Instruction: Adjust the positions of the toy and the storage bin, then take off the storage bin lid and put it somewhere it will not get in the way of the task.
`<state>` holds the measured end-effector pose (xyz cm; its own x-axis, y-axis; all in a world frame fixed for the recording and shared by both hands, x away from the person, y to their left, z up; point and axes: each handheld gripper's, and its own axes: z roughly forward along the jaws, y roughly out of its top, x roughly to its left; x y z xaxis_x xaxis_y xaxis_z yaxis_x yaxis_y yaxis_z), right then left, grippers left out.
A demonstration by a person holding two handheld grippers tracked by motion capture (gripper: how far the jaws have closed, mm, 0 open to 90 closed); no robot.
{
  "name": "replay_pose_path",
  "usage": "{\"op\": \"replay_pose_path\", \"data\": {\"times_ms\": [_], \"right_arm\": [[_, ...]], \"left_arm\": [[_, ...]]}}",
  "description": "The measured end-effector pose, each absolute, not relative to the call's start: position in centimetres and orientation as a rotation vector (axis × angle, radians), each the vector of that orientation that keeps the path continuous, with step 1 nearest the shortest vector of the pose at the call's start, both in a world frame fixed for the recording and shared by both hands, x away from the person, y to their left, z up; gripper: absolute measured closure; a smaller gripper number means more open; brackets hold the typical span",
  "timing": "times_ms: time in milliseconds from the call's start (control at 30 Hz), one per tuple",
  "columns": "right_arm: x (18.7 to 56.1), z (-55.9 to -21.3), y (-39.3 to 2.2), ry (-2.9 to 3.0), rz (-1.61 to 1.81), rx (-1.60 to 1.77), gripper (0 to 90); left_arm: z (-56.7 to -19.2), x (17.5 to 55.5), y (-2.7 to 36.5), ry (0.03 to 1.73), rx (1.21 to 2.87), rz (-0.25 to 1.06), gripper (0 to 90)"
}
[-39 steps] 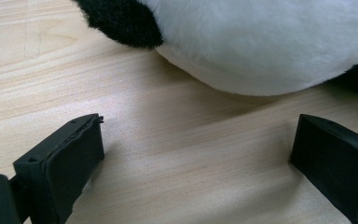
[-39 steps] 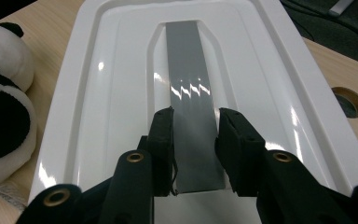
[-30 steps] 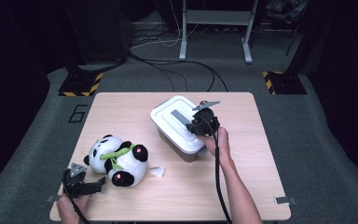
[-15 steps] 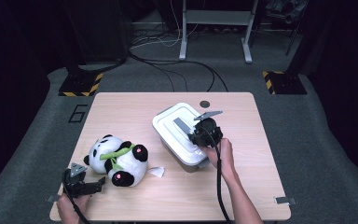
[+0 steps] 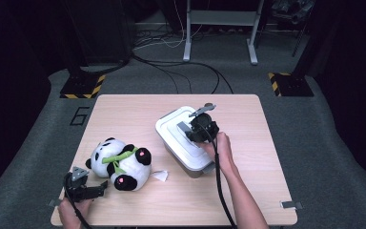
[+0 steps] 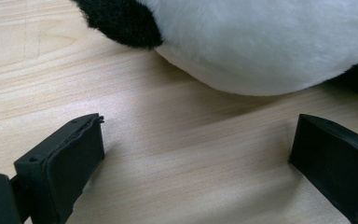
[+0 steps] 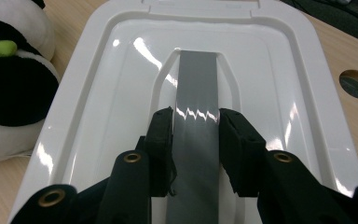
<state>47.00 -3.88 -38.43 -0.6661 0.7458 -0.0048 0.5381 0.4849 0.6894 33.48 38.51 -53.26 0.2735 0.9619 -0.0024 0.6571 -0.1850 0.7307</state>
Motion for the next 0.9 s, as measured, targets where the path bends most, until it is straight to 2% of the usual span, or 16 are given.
{"op": "replay_pose_path", "data": {"times_ms": [433, 900], "right_arm": [[46.5, -38.3, -4.2, 2.383, 1.014, 1.079, 66.7], [45.2, -34.6, -6.1, 2.294, 1.091, 1.088, 66.6]], "left_arm": [[-53.2, 33.5, 38.5, 1.456, 1.927, 0.628, 2.1], [-53.3, 33.5, 38.5, 1.454, 1.924, 0.629, 2.1]]}}
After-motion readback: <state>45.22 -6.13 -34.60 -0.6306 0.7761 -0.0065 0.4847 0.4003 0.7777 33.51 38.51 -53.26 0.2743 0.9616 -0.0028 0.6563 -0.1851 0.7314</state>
